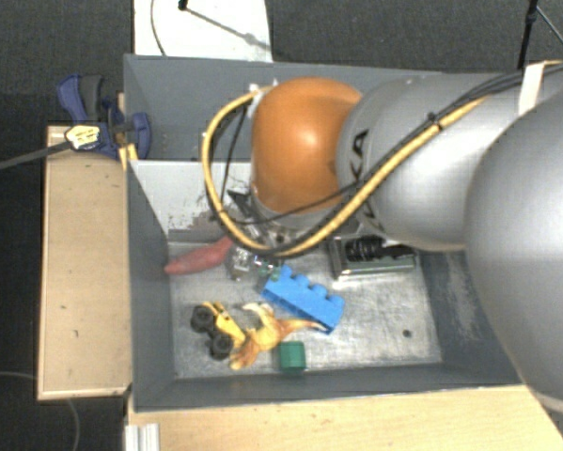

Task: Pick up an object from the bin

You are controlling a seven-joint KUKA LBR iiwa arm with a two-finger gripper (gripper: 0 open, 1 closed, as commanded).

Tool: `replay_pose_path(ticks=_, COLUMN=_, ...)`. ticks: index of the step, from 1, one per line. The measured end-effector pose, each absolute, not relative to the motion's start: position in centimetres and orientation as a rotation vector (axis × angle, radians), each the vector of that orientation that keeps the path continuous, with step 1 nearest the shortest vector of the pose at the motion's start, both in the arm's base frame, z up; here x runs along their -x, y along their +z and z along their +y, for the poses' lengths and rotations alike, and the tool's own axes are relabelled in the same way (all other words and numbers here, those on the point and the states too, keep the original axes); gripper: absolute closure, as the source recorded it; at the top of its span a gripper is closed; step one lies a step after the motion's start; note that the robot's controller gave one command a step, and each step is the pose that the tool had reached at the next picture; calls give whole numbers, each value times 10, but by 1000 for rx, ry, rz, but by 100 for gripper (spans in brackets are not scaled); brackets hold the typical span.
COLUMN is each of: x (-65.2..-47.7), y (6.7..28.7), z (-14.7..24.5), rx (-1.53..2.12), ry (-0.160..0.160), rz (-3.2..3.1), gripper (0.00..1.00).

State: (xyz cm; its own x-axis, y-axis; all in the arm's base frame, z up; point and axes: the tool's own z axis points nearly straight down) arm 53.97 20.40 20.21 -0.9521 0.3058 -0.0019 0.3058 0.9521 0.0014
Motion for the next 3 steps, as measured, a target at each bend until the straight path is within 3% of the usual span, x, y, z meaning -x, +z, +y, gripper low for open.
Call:
replay_pose_path(ticks=1, x=-535, y=180, z=183, rx=-52, ry=1, rz=3139, gripper=100)
replay_pose_path(ticks=2, x=-555, y=198, z=158, rx=-286, ry=2, rz=3125, gripper=0)
replay_pose_path(ticks=3, x=-555, y=199, z=157, rx=-286, ry=2, rz=3125, gripper=0)
